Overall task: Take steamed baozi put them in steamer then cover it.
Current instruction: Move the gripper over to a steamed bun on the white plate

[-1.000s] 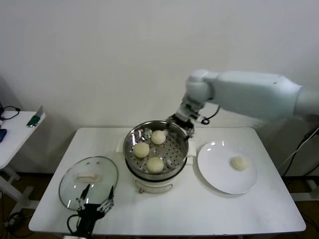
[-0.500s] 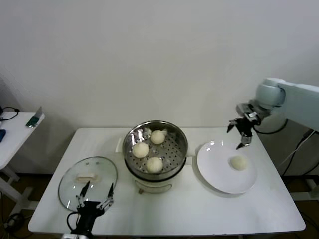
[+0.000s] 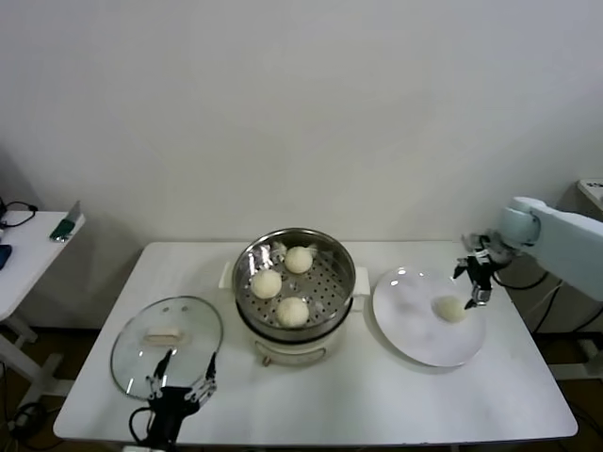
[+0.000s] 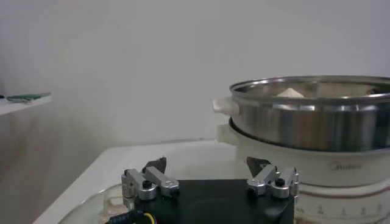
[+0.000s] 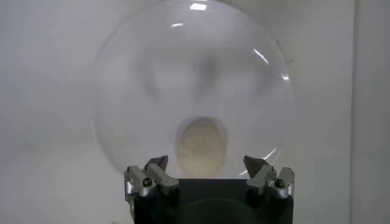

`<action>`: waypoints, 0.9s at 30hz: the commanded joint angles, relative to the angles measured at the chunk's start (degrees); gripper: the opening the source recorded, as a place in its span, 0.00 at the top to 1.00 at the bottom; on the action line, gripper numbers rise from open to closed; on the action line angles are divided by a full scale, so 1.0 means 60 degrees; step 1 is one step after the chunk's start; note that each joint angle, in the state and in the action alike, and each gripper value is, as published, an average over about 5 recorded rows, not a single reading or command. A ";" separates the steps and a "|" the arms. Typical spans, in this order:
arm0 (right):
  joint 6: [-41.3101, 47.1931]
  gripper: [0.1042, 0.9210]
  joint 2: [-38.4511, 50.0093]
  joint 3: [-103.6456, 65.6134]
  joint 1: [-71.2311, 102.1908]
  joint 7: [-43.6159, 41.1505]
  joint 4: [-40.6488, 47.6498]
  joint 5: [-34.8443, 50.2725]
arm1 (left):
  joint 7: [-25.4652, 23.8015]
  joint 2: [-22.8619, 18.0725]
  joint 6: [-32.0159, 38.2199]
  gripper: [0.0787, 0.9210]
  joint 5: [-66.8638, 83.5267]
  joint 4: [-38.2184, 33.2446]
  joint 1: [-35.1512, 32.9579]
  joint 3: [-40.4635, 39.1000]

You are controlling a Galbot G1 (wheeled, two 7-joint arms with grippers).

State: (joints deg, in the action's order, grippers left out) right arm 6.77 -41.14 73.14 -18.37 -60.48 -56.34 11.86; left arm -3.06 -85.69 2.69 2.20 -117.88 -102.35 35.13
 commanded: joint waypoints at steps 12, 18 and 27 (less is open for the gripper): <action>-0.0147 0.12 -0.0885 -0.1764 0.1906 0.0484 0.1677 -0.0963 | 0.0005 0.0020 0.0024 0.12 -0.0105 0.0086 0.0001 0.0002; -0.0192 0.14 -0.0823 -0.1732 0.1815 0.0396 0.1589 -0.1017 | 0.0013 0.0065 0.0047 0.12 -0.0068 0.0095 -0.0009 0.0015; -0.0008 0.27 -0.0423 -0.1095 0.0890 0.0282 0.0686 -0.0425 | 0.0020 0.0103 0.0078 0.12 -0.0038 0.0095 0.0013 0.0018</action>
State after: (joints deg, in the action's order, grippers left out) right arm 6.09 -44.69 64.31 -9.54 -58.69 -49.10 7.20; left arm -2.95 -85.09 3.14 1.94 -117.35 -102.27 35.25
